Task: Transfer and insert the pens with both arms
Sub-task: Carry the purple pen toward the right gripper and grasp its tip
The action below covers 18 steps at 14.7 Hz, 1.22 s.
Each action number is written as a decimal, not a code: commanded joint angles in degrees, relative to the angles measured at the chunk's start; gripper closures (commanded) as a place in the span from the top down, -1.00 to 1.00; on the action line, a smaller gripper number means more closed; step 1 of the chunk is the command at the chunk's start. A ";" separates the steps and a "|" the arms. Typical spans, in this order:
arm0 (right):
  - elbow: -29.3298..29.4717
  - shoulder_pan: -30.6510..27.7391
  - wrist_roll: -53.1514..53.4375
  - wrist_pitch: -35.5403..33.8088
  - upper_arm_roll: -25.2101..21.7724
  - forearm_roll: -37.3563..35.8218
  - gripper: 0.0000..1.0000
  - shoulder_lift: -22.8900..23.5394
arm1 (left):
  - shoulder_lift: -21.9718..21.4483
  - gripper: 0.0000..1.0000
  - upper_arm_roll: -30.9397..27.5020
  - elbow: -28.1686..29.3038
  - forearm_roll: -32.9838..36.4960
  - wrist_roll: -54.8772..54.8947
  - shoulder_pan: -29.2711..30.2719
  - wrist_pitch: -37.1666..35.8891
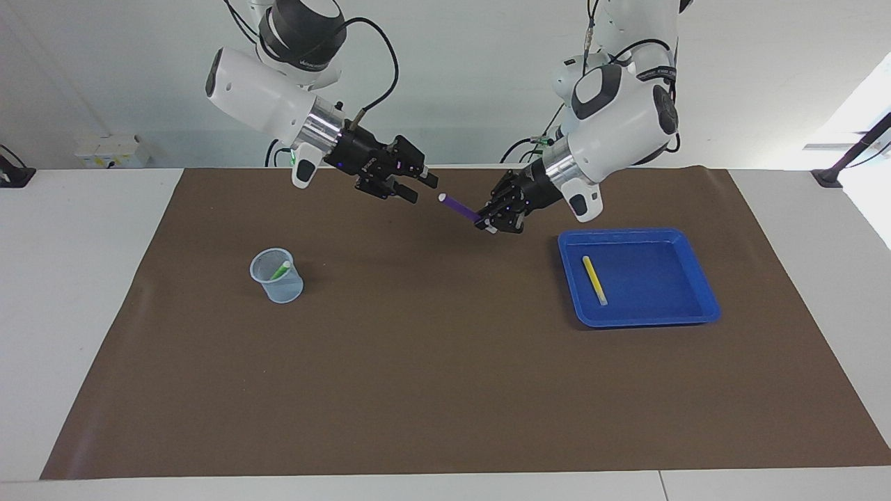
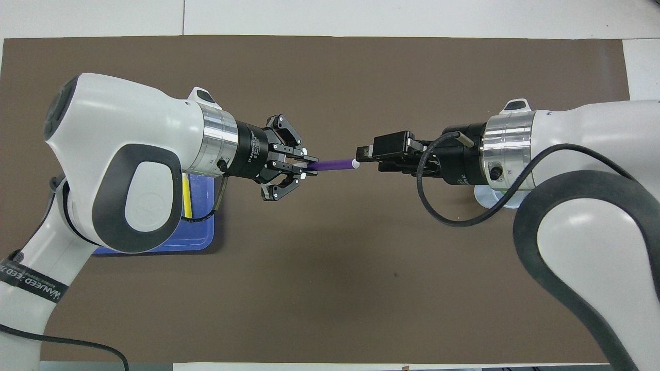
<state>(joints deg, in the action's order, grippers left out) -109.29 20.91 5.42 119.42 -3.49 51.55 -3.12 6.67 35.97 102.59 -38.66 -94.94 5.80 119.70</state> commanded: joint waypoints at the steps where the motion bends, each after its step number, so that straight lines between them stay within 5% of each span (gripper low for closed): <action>1: -0.40 0.27 -0.69 1.52 0.15 -1.63 0.08 -0.48 | -2.89 -1.00 -0.63 2.70 -1.68 -2.44 -0.53 2.37; 7: -0.58 2.82 4.94 8.45 0.15 -1.28 0.00 -0.13 | -3.24 -1.00 -0.63 3.75 -1.68 -4.73 -2.64 6.15; 18: -1.81 2.82 1.52 6.45 0.15 -1.72 -0.23 -0.75 | -3.24 -1.00 -0.63 3.84 -2.65 -4.82 -2.11 6.86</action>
<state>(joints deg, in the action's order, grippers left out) -110.04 23.66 7.84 126.24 -3.39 50.74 -3.00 5.20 35.83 104.61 -39.83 -99.30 3.80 125.43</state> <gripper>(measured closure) 0.564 0.833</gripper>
